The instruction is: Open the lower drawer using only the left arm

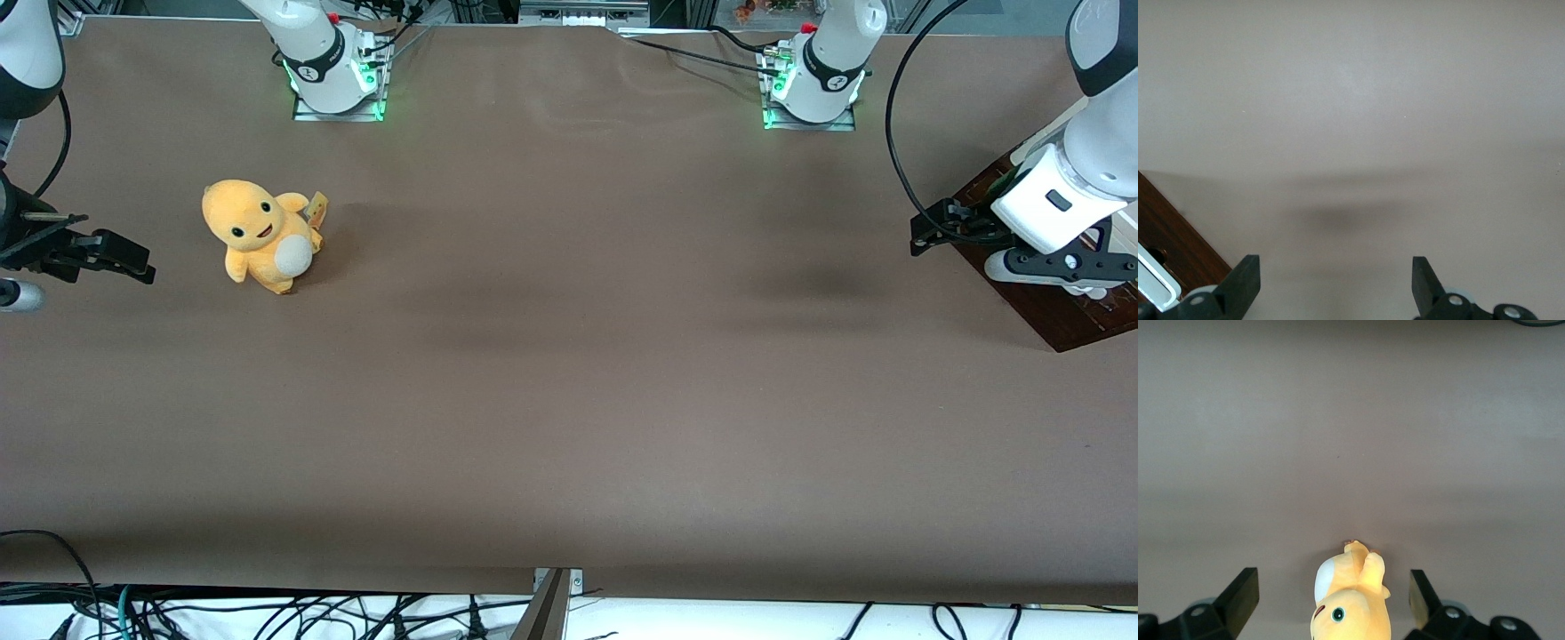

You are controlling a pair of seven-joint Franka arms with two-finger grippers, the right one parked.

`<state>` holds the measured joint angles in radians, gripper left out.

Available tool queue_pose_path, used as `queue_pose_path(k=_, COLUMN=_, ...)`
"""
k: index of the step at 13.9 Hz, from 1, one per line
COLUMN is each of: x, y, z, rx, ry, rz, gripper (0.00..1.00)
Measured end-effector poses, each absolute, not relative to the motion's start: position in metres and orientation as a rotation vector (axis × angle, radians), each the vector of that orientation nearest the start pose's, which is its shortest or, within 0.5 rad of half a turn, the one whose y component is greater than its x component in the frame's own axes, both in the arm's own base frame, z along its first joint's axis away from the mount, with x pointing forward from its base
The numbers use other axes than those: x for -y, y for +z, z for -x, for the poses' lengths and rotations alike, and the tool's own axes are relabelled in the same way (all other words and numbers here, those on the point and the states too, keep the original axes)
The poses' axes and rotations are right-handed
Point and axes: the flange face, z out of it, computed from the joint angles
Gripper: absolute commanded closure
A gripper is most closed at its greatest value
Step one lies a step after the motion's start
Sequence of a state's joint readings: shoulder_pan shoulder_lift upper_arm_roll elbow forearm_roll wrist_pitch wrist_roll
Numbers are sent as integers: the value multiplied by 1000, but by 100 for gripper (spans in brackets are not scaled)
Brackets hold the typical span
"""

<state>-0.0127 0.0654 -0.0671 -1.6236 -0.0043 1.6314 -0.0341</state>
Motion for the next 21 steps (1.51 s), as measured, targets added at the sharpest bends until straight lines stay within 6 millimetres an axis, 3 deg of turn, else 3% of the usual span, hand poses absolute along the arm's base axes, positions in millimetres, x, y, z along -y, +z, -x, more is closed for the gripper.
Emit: queue_pose_path(k=21, x=36, y=562, z=-566, rx=-52, ry=214, rz=3103, gripper=0)
